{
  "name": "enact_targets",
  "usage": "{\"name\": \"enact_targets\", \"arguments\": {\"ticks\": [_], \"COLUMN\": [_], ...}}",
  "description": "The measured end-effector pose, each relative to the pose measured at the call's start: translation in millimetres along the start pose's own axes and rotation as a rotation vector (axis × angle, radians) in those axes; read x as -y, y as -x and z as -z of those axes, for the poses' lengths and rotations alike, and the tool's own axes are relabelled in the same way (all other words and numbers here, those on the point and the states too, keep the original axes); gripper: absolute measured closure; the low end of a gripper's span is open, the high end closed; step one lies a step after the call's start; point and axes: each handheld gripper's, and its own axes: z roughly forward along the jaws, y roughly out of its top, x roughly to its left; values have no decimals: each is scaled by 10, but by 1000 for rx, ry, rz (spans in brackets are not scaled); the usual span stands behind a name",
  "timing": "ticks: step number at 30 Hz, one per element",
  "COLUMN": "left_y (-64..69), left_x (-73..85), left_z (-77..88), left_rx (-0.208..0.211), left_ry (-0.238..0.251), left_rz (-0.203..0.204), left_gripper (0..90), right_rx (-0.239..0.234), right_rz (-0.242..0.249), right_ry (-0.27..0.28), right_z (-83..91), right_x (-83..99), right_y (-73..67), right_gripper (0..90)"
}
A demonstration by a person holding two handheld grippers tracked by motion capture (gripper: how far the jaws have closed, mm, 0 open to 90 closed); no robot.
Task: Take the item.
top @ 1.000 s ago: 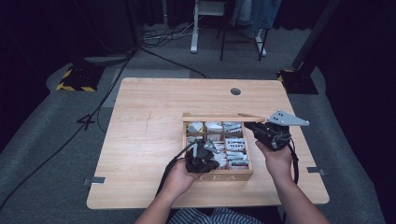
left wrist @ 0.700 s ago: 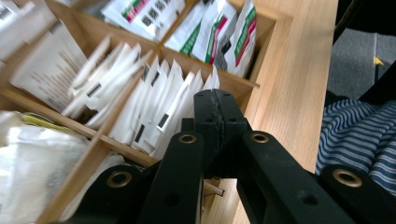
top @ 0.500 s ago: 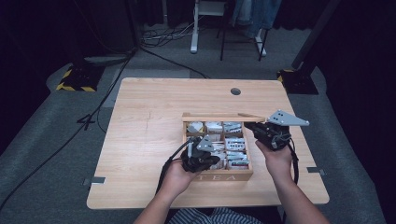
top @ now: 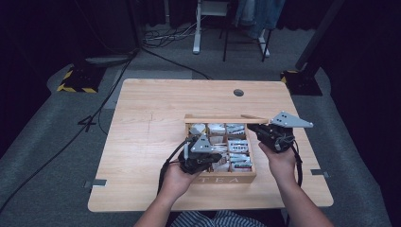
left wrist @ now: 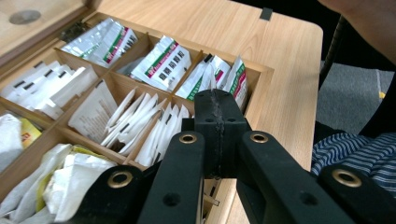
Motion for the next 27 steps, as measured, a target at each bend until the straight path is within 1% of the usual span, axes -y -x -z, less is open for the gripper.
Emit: {"name": "enact_targets", "arguments": {"ticks": [5,11,15,21,23,27], "left_y": [-11,-37,-53,-73,-88,-135], "left_x": [3,14,21,35,49,87], "left_z": [87,190,254,416,478,592], "left_rx": [-14,-27,-37,-72,-91,-112], "left_ry": [33,61,68,82,87,103], "left_rz": [10,17,21,15,19,33], "left_gripper": [897,896,896,896,896,896], "right_rx": [-1,-2,-2,-3,-3,-5], "right_rz": [-1,-1,1,-1,-1,-3], "right_ry": [0,1,-1,0,0,0], "right_z": [-1,-1,0,1,1,1], "right_x": [-1,-2,-2,-4,-4,-4], "right_y": [1,3,2,3,3,5], "right_gripper": [896,894,894,894,894,894]}}
